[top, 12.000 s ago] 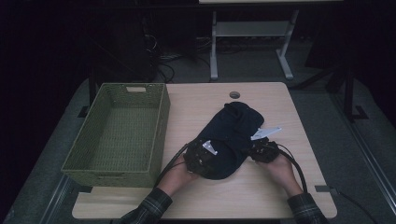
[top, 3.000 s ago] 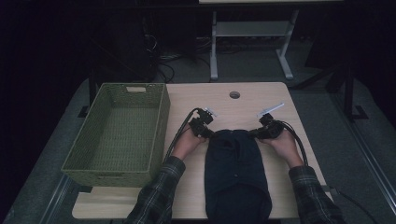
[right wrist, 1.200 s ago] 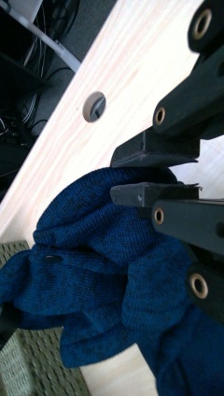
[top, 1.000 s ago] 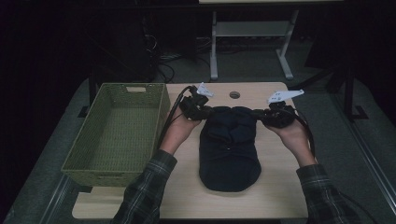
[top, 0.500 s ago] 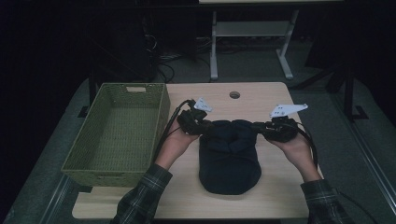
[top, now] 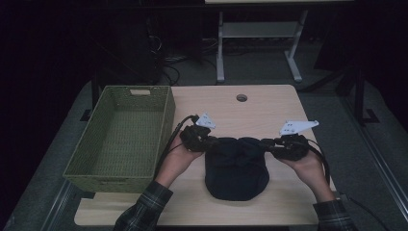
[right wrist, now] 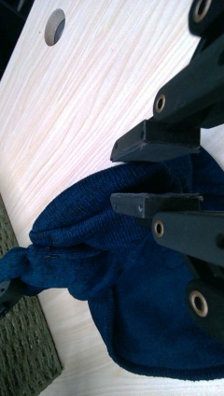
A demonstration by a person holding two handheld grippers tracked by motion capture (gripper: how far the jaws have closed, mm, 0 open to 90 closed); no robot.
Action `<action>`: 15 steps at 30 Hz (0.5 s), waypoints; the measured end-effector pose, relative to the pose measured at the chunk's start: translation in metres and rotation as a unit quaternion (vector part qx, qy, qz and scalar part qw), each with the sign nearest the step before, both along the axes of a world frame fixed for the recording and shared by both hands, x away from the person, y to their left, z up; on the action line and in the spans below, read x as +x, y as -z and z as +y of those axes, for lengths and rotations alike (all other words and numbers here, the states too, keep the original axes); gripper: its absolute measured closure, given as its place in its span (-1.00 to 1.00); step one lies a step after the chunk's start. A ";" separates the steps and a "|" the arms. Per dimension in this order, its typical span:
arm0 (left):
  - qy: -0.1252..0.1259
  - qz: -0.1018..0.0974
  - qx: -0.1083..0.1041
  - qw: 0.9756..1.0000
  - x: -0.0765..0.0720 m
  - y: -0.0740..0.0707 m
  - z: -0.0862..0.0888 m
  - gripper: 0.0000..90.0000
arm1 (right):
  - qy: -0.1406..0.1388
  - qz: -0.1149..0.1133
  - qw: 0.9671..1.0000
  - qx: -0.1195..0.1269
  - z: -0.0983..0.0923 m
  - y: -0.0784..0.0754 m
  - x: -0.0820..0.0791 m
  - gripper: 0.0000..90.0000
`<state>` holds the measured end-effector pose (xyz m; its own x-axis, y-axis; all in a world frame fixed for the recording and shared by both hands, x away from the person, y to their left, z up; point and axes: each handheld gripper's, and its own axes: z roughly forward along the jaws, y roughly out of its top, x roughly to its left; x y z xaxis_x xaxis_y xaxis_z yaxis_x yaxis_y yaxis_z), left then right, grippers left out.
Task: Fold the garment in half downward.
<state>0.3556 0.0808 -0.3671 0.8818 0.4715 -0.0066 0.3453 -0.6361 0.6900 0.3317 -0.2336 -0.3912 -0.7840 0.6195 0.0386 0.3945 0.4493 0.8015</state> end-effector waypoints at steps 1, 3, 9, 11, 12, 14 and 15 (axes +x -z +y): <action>0.002 0.003 -0.001 1.000 -0.002 0.001 0.001 0.74 | 0.000 0.002 1.000 0.005 0.000 0.001 -0.003 0.62; 0.006 0.008 0.000 1.000 -0.006 0.005 0.001 0.74 | -0.002 0.008 1.000 0.007 0.000 0.005 -0.007 0.62; 0.015 0.017 0.005 1.000 -0.018 0.013 0.003 0.74 | -0.015 0.016 1.000 -0.002 0.002 0.011 -0.021 0.63; 0.017 0.020 0.007 1.000 -0.024 0.016 0.003 0.74 | -0.016 0.016 1.000 -0.002 0.002 0.013 -0.027 0.63; 0.021 0.021 0.009 1.000 -0.026 0.017 0.003 0.74 | -0.015 0.020 1.000 -0.003 0.003 0.014 -0.030 0.63; 0.024 0.023 0.009 0.999 -0.032 0.020 0.003 0.73 | -0.018 0.021 1.000 -0.005 0.003 0.017 -0.035 0.62; 0.027 0.024 0.012 0.999 -0.035 0.021 0.003 0.73 | -0.019 0.026 0.999 -0.007 0.003 0.017 -0.038 0.62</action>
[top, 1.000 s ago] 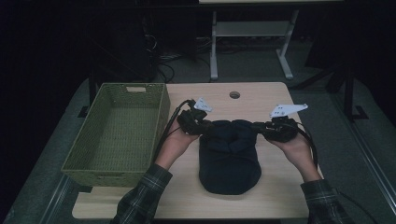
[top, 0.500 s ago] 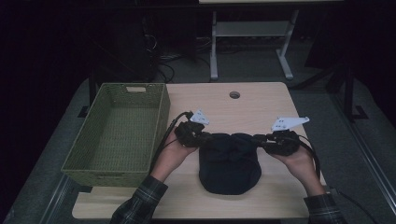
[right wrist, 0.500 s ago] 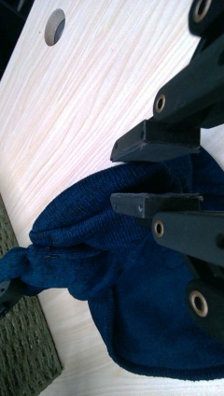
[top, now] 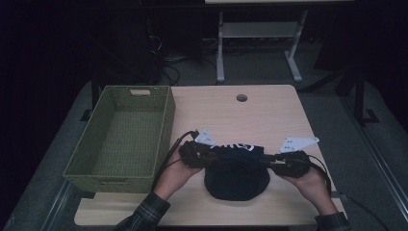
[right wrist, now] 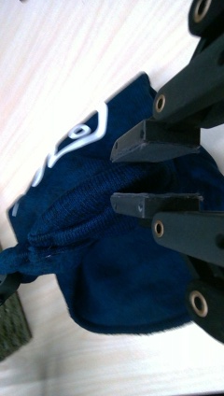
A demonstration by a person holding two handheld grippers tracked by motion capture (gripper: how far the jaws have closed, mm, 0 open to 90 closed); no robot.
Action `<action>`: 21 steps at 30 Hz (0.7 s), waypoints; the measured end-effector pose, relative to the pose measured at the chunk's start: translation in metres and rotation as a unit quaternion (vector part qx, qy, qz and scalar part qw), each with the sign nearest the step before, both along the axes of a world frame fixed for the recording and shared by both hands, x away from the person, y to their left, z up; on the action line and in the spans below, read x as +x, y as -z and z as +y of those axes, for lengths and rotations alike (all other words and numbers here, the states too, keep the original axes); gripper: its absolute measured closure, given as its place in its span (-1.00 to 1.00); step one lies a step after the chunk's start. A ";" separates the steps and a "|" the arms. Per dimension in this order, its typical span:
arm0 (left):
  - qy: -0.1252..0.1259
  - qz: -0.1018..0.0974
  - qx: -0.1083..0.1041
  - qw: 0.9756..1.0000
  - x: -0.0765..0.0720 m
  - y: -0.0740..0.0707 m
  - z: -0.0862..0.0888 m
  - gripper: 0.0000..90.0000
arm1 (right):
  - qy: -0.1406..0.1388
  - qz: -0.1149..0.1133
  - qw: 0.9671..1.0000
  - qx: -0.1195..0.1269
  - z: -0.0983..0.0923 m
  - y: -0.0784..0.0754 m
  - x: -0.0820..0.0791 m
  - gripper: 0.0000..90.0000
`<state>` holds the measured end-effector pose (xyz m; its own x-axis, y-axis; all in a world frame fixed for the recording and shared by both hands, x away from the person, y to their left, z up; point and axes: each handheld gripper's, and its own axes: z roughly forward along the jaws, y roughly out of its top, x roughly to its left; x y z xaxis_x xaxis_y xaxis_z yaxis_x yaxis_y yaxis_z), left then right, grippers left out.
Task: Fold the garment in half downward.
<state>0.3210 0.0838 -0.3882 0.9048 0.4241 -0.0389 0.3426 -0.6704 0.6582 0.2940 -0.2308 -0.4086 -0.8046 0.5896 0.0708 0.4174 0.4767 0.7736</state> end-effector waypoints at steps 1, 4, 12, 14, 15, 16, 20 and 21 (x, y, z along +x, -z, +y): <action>0.001 0.001 0.000 1.000 -0.003 0.001 0.000 0.73 | -0.002 -0.003 1.000 -0.001 0.000 0.001 -0.003 0.62; 0.006 0.004 0.002 1.000 -0.012 0.004 -0.001 0.72 | -0.005 0.001 1.000 -0.001 0.000 0.005 -0.011 0.62; 0.019 0.021 0.010 1.000 -0.031 0.018 0.000 0.71 | -0.016 0.013 1.000 -0.005 0.001 0.019 -0.031 0.58; 0.021 0.024 0.010 0.999 -0.035 0.022 -0.001 0.71 | -0.019 0.013 1.000 -0.012 0.002 0.022 -0.036 0.56; 0.023 0.027 0.014 0.999 -0.037 0.024 -0.002 0.71 | -0.021 0.013 1.000 -0.015 0.002 0.024 -0.037 0.56; 0.025 0.029 0.016 0.999 -0.039 0.027 -0.002 0.71 | -0.021 0.019 0.999 -0.016 0.002 0.025 -0.039 0.55; 0.028 0.032 0.026 0.999 -0.046 0.036 -0.005 0.69 | -0.027 0.023 0.999 -0.023 0.003 0.032 -0.047 0.50; 0.033 0.034 0.033 0.998 -0.047 0.037 -0.005 0.69 | -0.026 0.027 0.999 -0.024 0.004 0.033 -0.048 0.48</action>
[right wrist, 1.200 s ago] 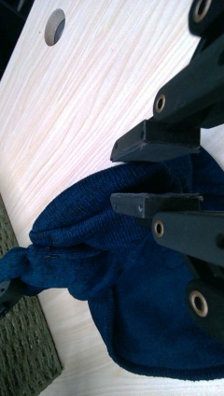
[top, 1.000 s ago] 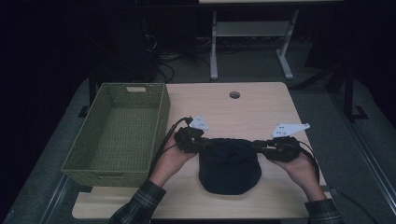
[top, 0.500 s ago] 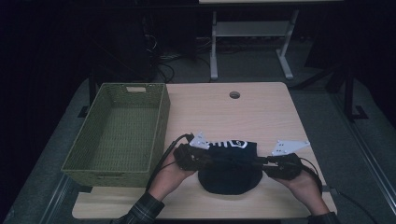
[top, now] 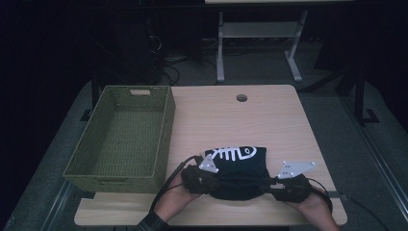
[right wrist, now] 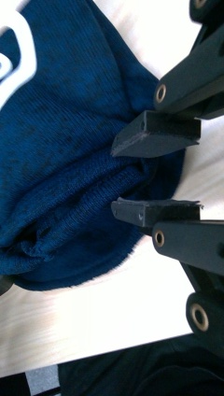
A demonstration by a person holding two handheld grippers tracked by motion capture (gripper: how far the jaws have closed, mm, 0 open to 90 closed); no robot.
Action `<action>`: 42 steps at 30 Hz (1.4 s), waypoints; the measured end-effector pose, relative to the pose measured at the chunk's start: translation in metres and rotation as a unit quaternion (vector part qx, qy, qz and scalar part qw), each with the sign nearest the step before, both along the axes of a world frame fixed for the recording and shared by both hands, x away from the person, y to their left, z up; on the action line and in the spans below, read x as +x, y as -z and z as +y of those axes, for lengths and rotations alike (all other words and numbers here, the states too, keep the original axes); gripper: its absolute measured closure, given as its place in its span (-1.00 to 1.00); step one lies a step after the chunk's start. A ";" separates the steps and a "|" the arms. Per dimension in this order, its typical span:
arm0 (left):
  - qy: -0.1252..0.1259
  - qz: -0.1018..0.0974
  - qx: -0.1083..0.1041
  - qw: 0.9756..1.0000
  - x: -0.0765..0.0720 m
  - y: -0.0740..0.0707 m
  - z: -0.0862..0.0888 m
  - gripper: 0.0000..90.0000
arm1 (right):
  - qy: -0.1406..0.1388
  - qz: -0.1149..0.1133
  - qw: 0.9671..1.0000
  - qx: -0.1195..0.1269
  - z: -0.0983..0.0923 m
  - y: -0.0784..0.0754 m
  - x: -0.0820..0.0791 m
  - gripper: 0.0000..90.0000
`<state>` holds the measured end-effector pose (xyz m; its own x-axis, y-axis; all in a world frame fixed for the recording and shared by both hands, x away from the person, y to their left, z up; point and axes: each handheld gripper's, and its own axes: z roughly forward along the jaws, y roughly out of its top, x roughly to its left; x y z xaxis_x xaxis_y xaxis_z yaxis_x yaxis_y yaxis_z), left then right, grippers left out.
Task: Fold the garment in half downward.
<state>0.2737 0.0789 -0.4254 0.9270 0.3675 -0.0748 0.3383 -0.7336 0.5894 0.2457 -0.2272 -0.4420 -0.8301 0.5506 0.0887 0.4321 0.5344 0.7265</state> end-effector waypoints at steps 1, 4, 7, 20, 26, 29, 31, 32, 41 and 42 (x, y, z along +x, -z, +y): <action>-0.002 0.001 -0.002 1.000 -0.001 0.001 0.000 0.68 | -0.001 0.002 1.000 -0.001 0.000 0.002 -0.001 0.47; -0.007 0.003 -0.007 1.000 -0.004 0.003 0.000 0.64 | -0.001 0.010 1.000 -0.001 -0.001 0.004 -0.005 0.44; -0.005 0.000 -0.012 1.000 -0.006 -0.001 0.004 0.56 | 0.001 0.008 1.000 -0.003 -0.004 0.005 -0.008 0.43; -0.039 -0.027 -0.050 0.998 0.010 -0.039 0.022 0.92 | 0.041 -0.021 0.998 0.033 -0.030 -0.019 0.008 0.87; -0.060 -0.034 -0.055 0.996 0.038 -0.046 0.010 1.00 | 0.029 -0.022 0.998 0.041 -0.017 -0.021 0.025 0.99; -0.073 -0.024 -0.057 0.995 0.053 -0.042 0.004 1.00 | 0.022 -0.018 0.999 0.039 -0.011 -0.019 0.030 0.99; -0.078 -0.018 -0.055 0.995 0.062 -0.038 -0.001 1.00 | 0.018 -0.011 0.999 0.036 -0.008 -0.016 0.032 0.99; -0.078 -0.015 -0.051 0.996 0.066 -0.035 -0.004 1.00 | 0.017 -0.010 0.999 0.035 -0.007 -0.014 0.033 0.99; -0.077 -0.004 -0.007 0.997 0.087 -0.003 -0.023 1.00 | -0.010 0.021 0.999 0.026 0.001 0.006 0.025 0.99; -0.077 -0.003 -0.006 0.997 0.089 -0.001 -0.024 1.00 | -0.013 0.024 0.999 0.025 0.003 0.008 0.023 0.99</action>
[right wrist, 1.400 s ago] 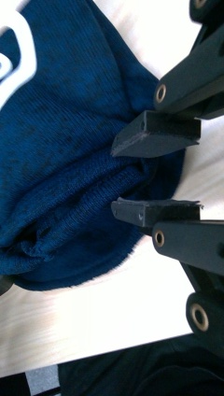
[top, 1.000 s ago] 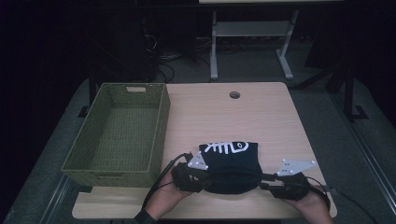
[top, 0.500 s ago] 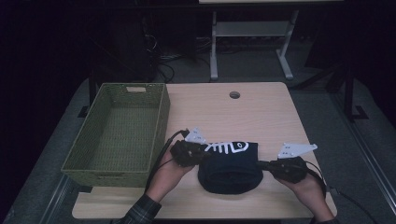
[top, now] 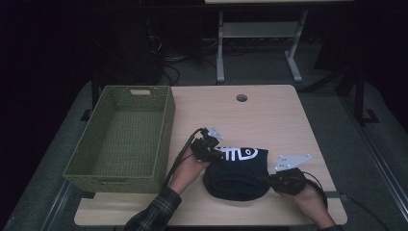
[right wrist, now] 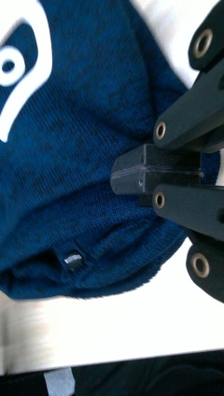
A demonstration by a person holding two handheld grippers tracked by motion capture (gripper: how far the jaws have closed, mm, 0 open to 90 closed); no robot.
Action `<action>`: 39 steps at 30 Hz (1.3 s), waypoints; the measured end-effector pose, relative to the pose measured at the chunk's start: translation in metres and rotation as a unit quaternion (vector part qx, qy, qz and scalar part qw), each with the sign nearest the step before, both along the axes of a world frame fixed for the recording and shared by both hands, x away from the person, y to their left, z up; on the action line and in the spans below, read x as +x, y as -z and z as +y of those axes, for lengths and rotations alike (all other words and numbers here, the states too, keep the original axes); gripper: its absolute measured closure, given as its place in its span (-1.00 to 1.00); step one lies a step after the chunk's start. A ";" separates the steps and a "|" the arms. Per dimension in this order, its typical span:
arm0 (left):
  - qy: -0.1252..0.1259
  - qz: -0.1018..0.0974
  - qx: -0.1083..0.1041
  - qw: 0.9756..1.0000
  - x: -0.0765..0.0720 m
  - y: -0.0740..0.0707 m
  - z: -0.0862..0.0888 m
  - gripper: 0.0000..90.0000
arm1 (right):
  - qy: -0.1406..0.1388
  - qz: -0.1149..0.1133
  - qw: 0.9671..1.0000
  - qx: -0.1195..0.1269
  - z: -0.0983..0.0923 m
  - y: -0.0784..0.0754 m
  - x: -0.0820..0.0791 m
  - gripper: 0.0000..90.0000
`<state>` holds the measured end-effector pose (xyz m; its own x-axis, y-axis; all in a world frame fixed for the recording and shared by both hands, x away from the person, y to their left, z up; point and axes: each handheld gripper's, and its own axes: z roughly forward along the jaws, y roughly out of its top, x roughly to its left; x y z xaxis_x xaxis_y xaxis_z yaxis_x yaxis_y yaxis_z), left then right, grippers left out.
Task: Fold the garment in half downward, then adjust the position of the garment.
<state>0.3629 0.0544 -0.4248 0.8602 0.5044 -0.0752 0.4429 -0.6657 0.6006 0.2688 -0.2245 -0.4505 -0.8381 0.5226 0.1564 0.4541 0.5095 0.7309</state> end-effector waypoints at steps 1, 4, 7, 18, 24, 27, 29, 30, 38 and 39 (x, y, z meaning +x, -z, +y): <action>-0.002 0.002 -0.001 1.000 0.002 0.003 -0.002 1.00 | -0.004 0.004 1.000 -0.001 0.002 0.002 -0.001 1.00; 0.002 0.008 0.004 1.000 0.008 0.008 -0.008 1.00 | -0.014 0.007 1.000 -0.004 0.009 0.005 -0.005 1.00; 0.009 0.006 0.015 1.000 0.011 0.013 -0.014 1.00 | -0.024 0.009 1.000 -0.010 0.017 0.008 -0.008 1.00; 0.017 -0.009 0.022 1.000 0.010 0.015 -0.021 1.00 | -0.046 -0.003 0.999 -0.024 0.035 0.012 -0.016 1.00; 0.018 -0.019 -0.010 1.000 -0.008 -0.010 -0.007 1.00 | -0.017 -0.040 0.999 0.021 0.020 -0.005 -0.017 0.97; 0.023 -0.022 -0.007 0.999 -0.020 -0.015 -0.001 0.98 | 0.012 -0.049 0.999 0.015 0.011 -0.008 -0.014 0.97; 0.019 -0.014 -0.005 1.000 -0.027 -0.013 0.003 0.97 | 0.025 -0.044 0.999 -0.001 0.007 -0.003 -0.010 0.96; 0.020 -0.012 -0.001 1.000 -0.029 -0.010 0.004 0.97 | 0.030 -0.036 0.999 -0.010 0.007 0.000 -0.009 0.96; 0.028 0.006 0.020 0.999 -0.027 0.013 0.001 1.00 | 0.031 -0.003 0.999 -0.024 0.012 0.011 -0.005 0.99; 0.027 0.003 0.022 0.999 -0.026 0.013 0.001 1.00 | 0.029 -0.004 0.999 -0.026 0.014 0.012 -0.005 0.99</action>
<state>0.3366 0.0552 -0.4375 0.8857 0.4605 -0.0586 0.4092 -0.7149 0.5670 0.2636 -0.2110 -0.4623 -0.8079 0.5770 0.1203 0.4773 0.5208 0.7078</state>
